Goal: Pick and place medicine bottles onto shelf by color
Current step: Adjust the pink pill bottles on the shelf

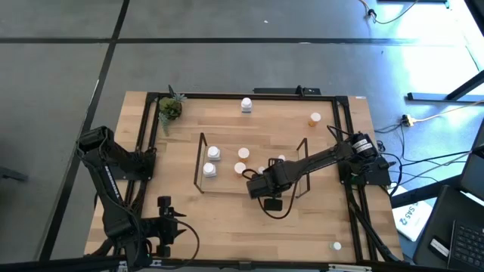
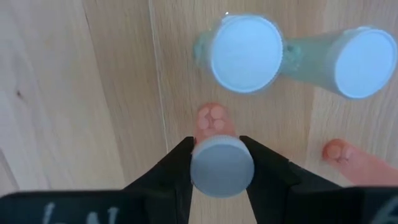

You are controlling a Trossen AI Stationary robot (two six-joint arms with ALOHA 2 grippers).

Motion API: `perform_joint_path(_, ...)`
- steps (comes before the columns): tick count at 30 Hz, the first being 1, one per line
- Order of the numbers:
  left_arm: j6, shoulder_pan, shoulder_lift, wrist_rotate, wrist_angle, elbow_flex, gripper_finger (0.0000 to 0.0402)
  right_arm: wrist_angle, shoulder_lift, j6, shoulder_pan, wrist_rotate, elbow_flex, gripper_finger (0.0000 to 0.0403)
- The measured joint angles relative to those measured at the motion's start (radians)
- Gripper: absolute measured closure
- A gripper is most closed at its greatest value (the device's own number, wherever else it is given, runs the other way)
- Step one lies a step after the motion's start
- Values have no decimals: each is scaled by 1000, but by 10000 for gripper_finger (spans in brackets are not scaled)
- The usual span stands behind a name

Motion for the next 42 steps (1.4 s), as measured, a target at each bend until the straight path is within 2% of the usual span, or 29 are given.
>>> perform_joint_path(26,1,0,0,0,0,0,198,11,-1,11,6,-26,0,279)
perform_joint_path(42,1,0,0,0,0,0,198,-86,-17,70,60,-26,0,279)
